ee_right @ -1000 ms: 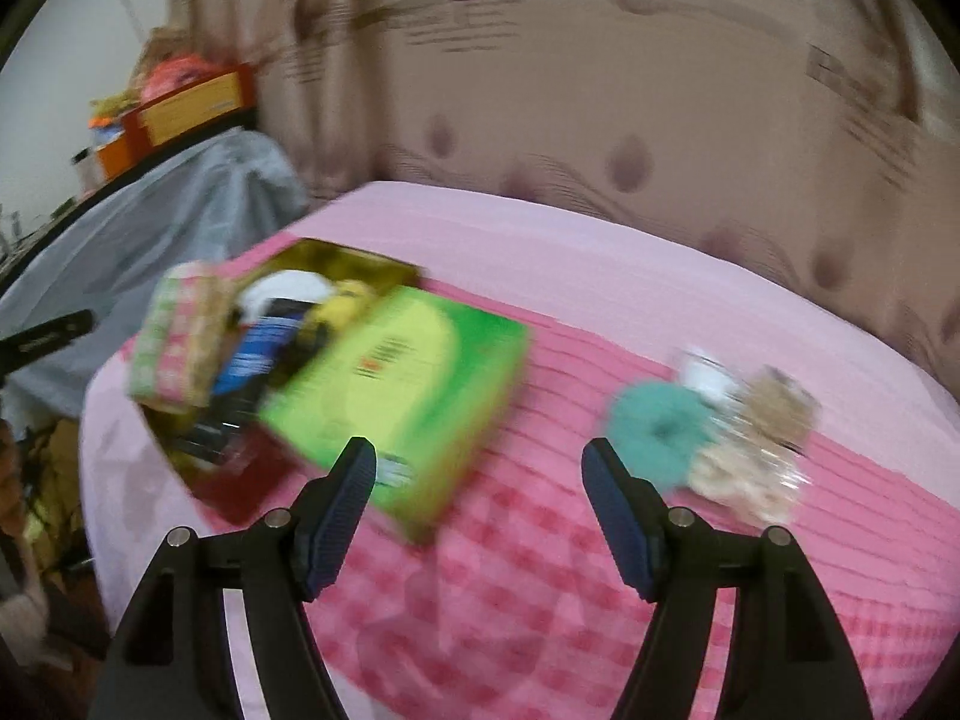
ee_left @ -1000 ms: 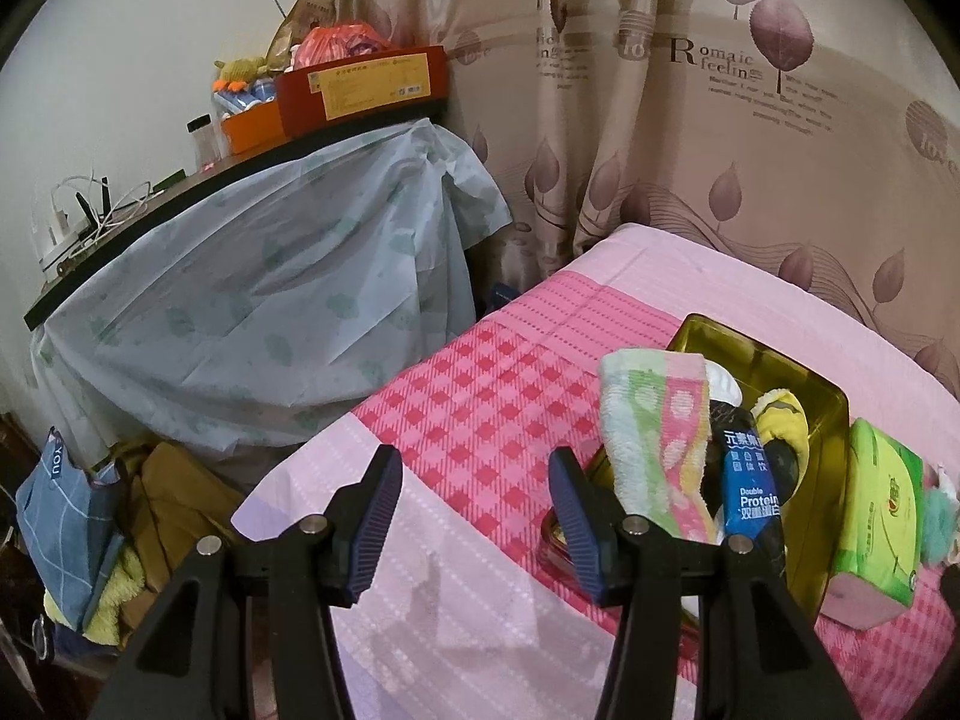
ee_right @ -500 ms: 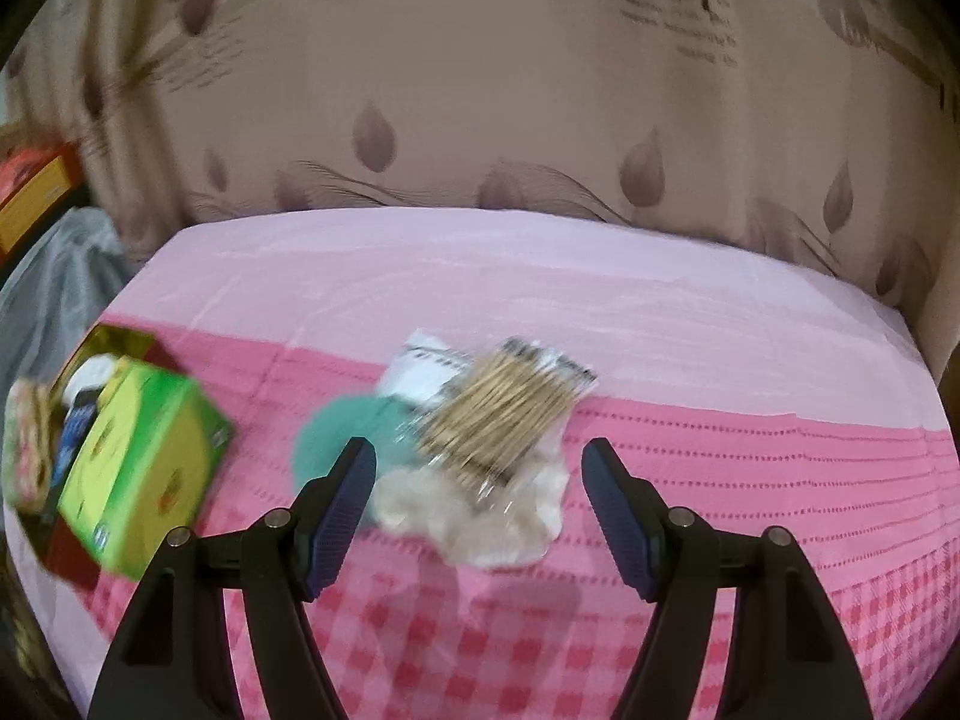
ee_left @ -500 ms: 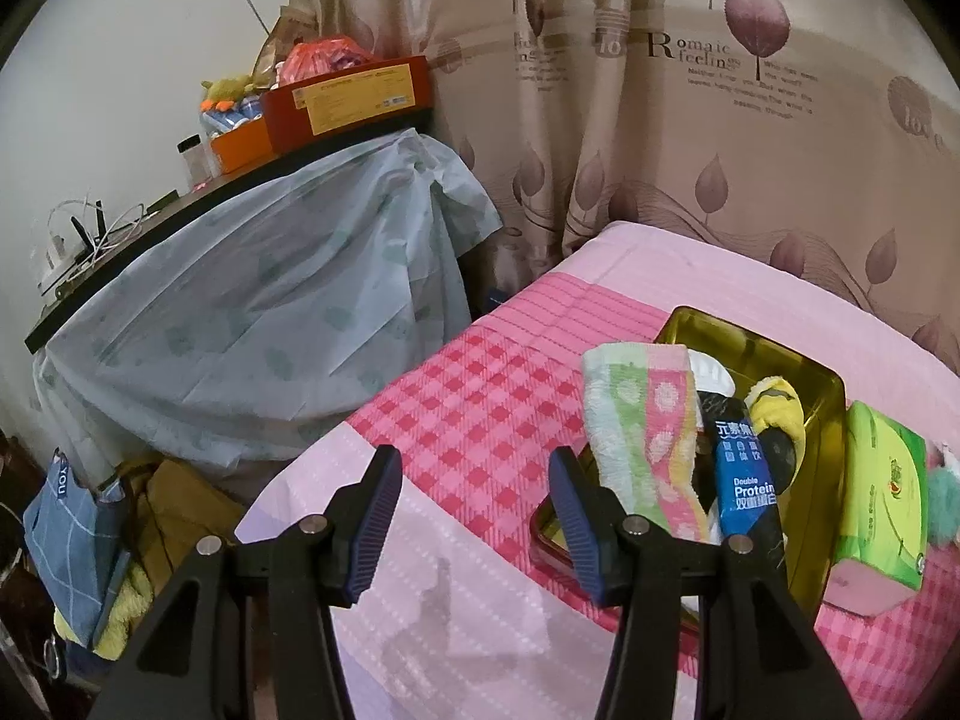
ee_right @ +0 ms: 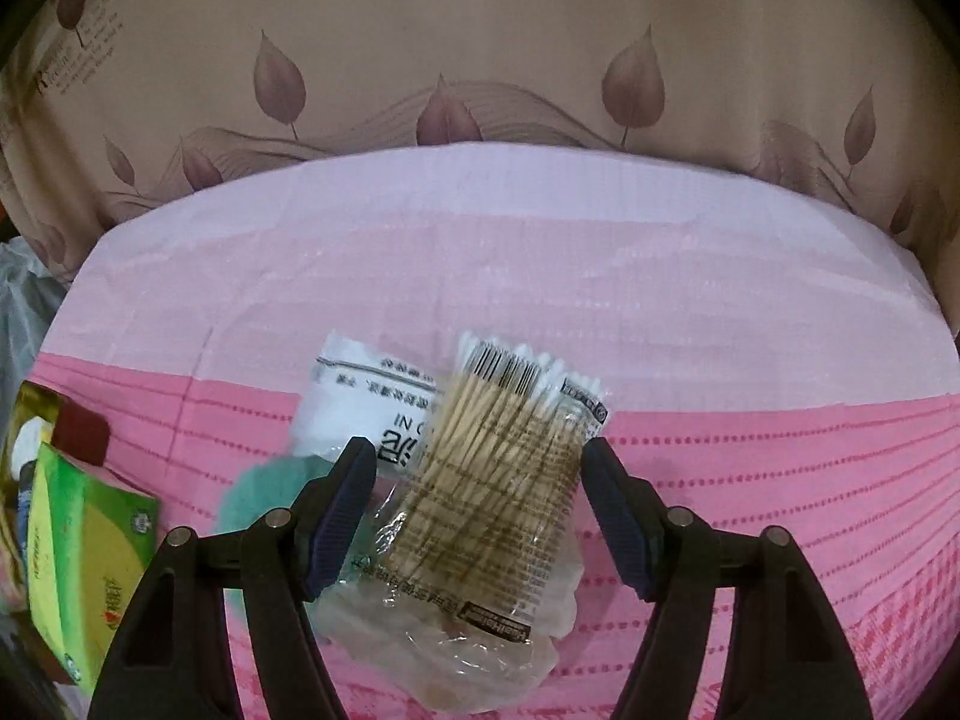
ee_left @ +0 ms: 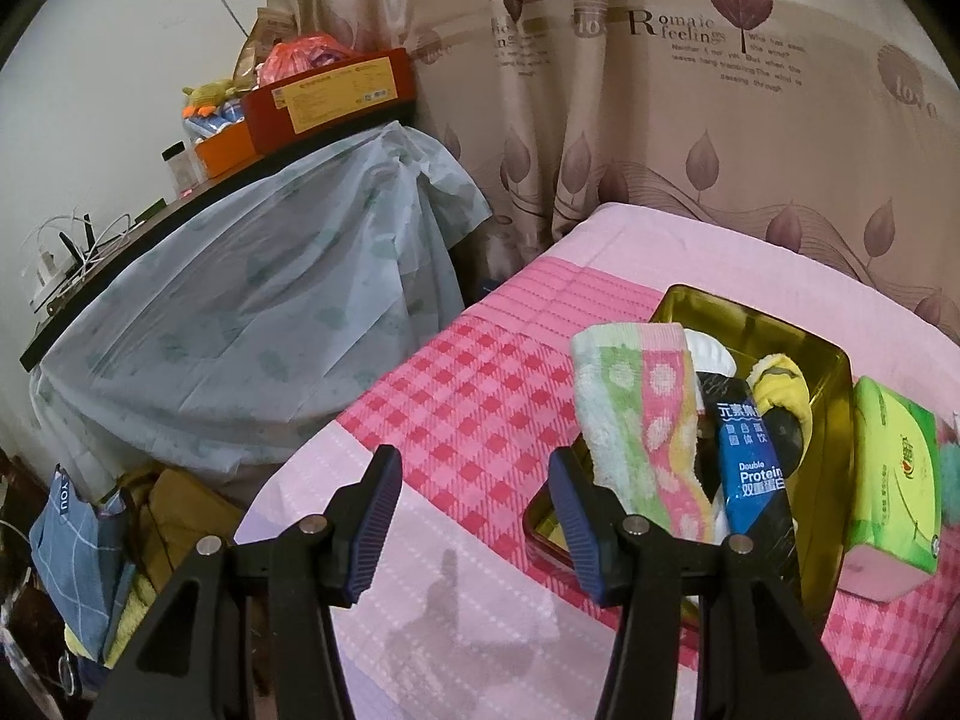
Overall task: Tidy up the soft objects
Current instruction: 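Move the right tool back to the pile and grasp the cotton swab pack, then lift the swab pack with the right tool while the left tool grasps the teal scrunchie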
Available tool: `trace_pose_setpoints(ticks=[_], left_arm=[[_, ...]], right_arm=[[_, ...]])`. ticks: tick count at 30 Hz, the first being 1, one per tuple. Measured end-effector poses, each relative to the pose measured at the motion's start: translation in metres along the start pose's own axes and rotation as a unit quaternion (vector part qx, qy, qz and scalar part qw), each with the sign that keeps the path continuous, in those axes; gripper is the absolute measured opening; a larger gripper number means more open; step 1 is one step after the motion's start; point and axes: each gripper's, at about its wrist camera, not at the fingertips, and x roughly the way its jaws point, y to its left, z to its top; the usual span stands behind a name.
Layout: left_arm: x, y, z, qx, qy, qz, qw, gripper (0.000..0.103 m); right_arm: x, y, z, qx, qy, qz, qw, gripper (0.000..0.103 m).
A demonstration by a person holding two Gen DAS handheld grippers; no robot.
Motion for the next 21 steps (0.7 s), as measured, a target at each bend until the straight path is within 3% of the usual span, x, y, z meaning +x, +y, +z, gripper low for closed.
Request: trace_pose_setpoints(ticks=[8, 15, 21], left_arm=[[0.001, -0.004, -0.001, 0.008, -0.001, 0.000, 1.0000, 0.052], [-0.001, -0.006, -0.001, 0.012, -0.005, 0.002, 0.9999, 0.052], [-0.007, -0.011, -0.001, 0.022, -0.017, 0.004, 0.9996, 0.052]], right_arm=[[-0.008, -0.017, -0.016, -0.013, -0.013, 0.020, 1.000, 0.036], [-0.033, -0.033, -0.034, -0.015, -0.049, 0.051, 0.997, 0.030], [-0.048, -0.049, -0.055, -0.037, -0.066, 0.041, 0.996, 0.030]])
